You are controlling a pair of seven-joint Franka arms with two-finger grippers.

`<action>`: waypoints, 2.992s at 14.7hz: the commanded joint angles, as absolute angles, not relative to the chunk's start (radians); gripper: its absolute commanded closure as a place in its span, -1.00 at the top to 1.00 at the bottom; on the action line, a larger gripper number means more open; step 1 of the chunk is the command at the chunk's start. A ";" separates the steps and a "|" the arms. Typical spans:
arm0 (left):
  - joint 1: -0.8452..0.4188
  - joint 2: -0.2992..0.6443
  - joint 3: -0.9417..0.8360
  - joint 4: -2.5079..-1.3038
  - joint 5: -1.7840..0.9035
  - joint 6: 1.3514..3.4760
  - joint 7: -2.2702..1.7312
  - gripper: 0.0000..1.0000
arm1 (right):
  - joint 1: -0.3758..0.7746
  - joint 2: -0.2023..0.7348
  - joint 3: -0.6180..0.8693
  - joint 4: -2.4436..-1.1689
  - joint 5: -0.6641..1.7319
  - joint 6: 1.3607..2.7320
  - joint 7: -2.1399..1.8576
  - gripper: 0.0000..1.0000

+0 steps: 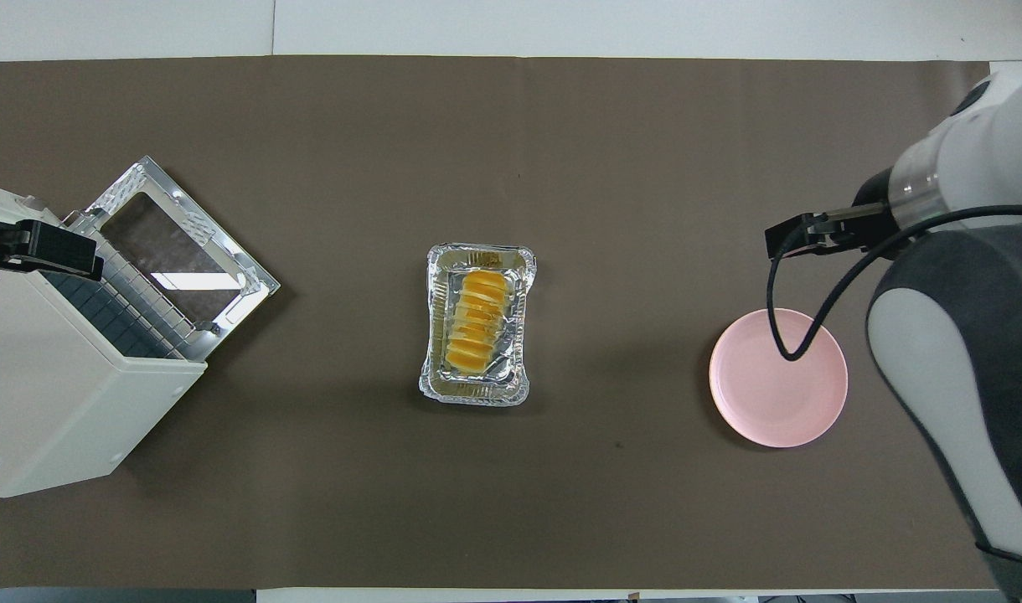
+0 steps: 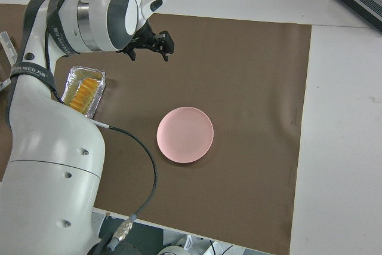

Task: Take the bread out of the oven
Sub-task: 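Move the right gripper over to the foil tray, then grasp the edge of the foil tray with the right gripper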

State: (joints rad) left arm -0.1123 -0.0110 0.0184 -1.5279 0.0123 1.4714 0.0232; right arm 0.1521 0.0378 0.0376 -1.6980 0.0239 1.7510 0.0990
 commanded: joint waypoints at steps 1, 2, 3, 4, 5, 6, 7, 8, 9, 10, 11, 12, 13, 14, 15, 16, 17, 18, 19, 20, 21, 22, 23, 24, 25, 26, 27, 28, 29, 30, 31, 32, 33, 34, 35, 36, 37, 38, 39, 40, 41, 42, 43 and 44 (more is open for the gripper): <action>-0.104 -0.014 0.014 -1.532 0.014 1.466 0.029 1.00 | 0.247 0.060 0.037 -1.787 0.035 1.877 0.202 1.00; -0.104 -0.014 0.015 -1.532 0.012 1.465 0.029 1.00 | 0.276 0.063 0.037 -1.819 0.035 1.920 0.225 1.00; -0.104 -0.014 0.014 -1.532 0.012 1.465 0.029 1.00 | 0.308 0.069 0.037 -1.850 0.035 1.955 0.250 1.00; -0.104 -0.014 0.014 -1.532 0.012 1.465 0.029 1.00 | 0.340 0.075 0.037 -1.871 0.035 1.988 0.288 1.00; -0.104 -0.014 0.014 -1.532 0.012 1.466 0.029 1.00 | 0.365 0.086 0.037 -1.887 0.035 2.012 0.334 1.00; -0.104 -0.014 0.014 -1.532 0.012 1.466 0.029 1.00 | 0.394 0.093 0.037 -1.905 0.035 2.041 0.381 1.00; -0.104 -0.014 0.014 -1.532 0.012 1.465 0.029 1.00 | 0.423 0.106 0.037 -1.925 0.035 2.075 0.437 1.00; -0.104 -0.014 0.014 -1.532 0.012 1.465 0.029 1.00 | 0.445 0.116 0.037 -1.937 0.035 2.103 0.495 1.00; -0.104 -0.014 0.014 -1.532 0.012 1.466 0.029 1.00 | 0.455 0.123 0.037 -1.953 0.035 2.126 0.526 1.00; -0.104 -0.014 0.014 -1.532 0.012 1.465 0.029 1.00 | 0.468 0.126 0.040 -1.969 0.035 2.152 0.531 1.00; -0.104 -0.014 0.014 -1.532 0.012 1.465 0.029 1.00 | 0.483 0.127 0.040 -1.986 0.037 2.181 0.540 1.00; -0.104 -0.014 0.015 -1.532 0.012 1.466 0.029 1.00 | 0.488 0.146 0.040 -1.990 0.055 2.203 0.563 1.00; -0.104 -0.014 0.014 -1.532 0.012 1.465 0.029 1.00 | 0.518 0.179 0.040 -1.980 0.075 2.223 0.598 1.00; -0.104 -0.014 0.014 -1.532 0.012 1.465 0.029 1.00 | 0.549 0.217 0.040 -1.977 0.077 2.265 0.641 1.00; -0.104 -0.014 0.014 -1.532 0.012 1.465 0.029 1.00 | 0.561 0.257 0.040 -1.968 0.077 2.311 0.678 1.00; -0.104 -0.014 0.014 -1.532 0.014 1.465 0.031 1.00 | 0.568 0.285 0.040 -1.957 0.077 2.331 0.686 1.00; -0.104 -0.014 0.014 -1.532 0.012 1.465 0.029 1.00 | 0.569 0.297 0.040 -1.956 0.077 2.348 0.686 1.00; -0.104 -0.014 0.014 -1.532 0.012 1.466 0.029 1.00 | 0.569 0.299 0.040 -1.956 0.077 2.355 0.686 1.00; -0.104 -0.014 0.015 -1.532 0.012 1.465 0.029 1.00 | 0.569 0.299 0.040 -1.956 0.077 2.352 0.686 1.00; -0.104 -0.014 0.014 -1.532 0.012 1.466 0.029 1.00 | 0.571 0.299 0.040 -1.956 0.075 2.352 0.686 1.00; -0.104 -0.014 0.014 -1.532 0.012 1.465 0.029 1.00 | 0.571 0.299 0.040 -1.957 0.077 2.352 0.686 1.00; -0.104 -0.014 0.014 -1.532 0.014 1.466 0.029 1.00 | 0.571 0.299 0.040 -1.957 0.075 2.347 0.686 1.00; -0.104 -0.014 0.014 -1.532 0.012 1.466 0.029 1.00 | 0.571 0.299 0.040 -1.959 0.077 2.347 0.686 1.00; -0.104 -0.014 0.014 -1.532 0.014 1.465 0.029 1.00 | 0.569 0.299 0.040 -1.963 0.077 2.355 0.686 0.98; -0.104 -0.014 0.015 -1.532 0.014 1.466 0.029 1.00 | 0.569 0.299 0.040 -1.963 0.077 2.355 0.686 0.91; -0.104 -0.014 0.014 -1.532 0.012 1.465 0.029 1.00 | 0.569 0.299 0.040 -1.965 0.077 2.355 0.686 0.89; -0.104 -0.014 0.014 -1.532 0.012 1.466 0.029 1.00 | 0.571 0.298 0.040 -1.967 0.077 2.353 0.689 0.86; -0.104 -0.014 0.014 -1.532 0.012 1.465 0.029 1.00 | 0.571 0.296 0.040 -1.970 0.077 2.350 0.690 0.83; -0.104 -0.014 0.014 -1.532 0.012 1.465 0.029 1.00 | 0.571 0.296 0.040 -1.971 0.077 2.350 0.690 0.78; -0.104 -0.014 0.014 -1.532 0.012 1.465 0.029 1.00 | 0.571 0.295 0.040 -1.976 0.077 2.352 0.690 0.75; -0.104 -0.014 0.014 -1.532 0.012 1.465 0.031 1.00 | 0.571 0.291 0.040 -1.986 0.077 2.356 0.690 0.72; -0.104 -0.014 0.015 -1.532 0.012 1.465 0.031 1.00 | 0.571 0.290 0.040 -1.994 0.077 2.356 0.690 0.72; -0.104 -0.014 0.014 -1.532 0.012 1.466 0.029 1.00 | 0.574 0.288 0.040 -1.996 0.077 2.355 0.693 0.72; -0.104 -0.014 0.015 -1.532 0.012 1.465 0.029 1.00 | 0.575 0.288 0.040 -1.999 0.077 2.353 0.698 0.66; -0.104 -0.014 0.014 -1.532 0.012 1.465 0.029 1.00 | 0.575 0.284 0.040 -2.008 0.075 2.355 0.710 0.65; -0.104 -0.014 0.015 -1.532 0.014 1.465 0.029 1.00 | 0.577 0.282 0.040 -2.011 0.077 2.359 0.718 0.64; -0.104 -0.014 0.014 -1.532 0.012 1.466 0.029 1.00 | 0.584 0.282 0.040 -2.011 0.077 2.359 0.721 0.53; -0.104 -0.014 0.014 -1.532 0.014 1.466 0.029 1.00 | 0.587 0.282 0.040 -2.011 0.077 2.359 0.735 0.43; -0.104 -0.014 0.014 -1.532 0.012 1.465 0.029 1.00 | 0.591 0.282 0.040 -2.011 0.075 2.361 0.761 0.33; -0.104 -0.014 0.014 -1.532 0.012 1.465 0.029 1.00 | 0.601 0.282 0.040 -2.010 0.075 2.362 0.782 0.22; -0.104 -0.014 0.014 -1.532 0.012 1.466 0.029 1.00 | 0.610 0.282 0.040 -2.010 0.077 2.367 0.787 0.04; -0.104 -0.014 0.014 -1.532 0.012 1.466 0.029 1.00 | 0.611 0.282 0.040 -2.010 0.075 2.390 0.790 -0.22; -0.104 -0.014 0.014 -1.532 0.012 1.465 0.029 1.00 | 0.611 0.284 0.040 -2.010 0.075 2.398 0.790 -0.58; -0.104 -0.014 0.015 -1.532 0.012 1.466 0.029 1.00 | 0.611 0.284 0.040 -2.010 0.075 2.398 0.787 -0.98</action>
State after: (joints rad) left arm -0.1123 -0.0110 0.0184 -1.5281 0.0123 1.4714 0.0232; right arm 0.6103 0.3026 0.0415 -1.9874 0.0648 2.3753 0.7764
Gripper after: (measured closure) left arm 0.000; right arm 0.692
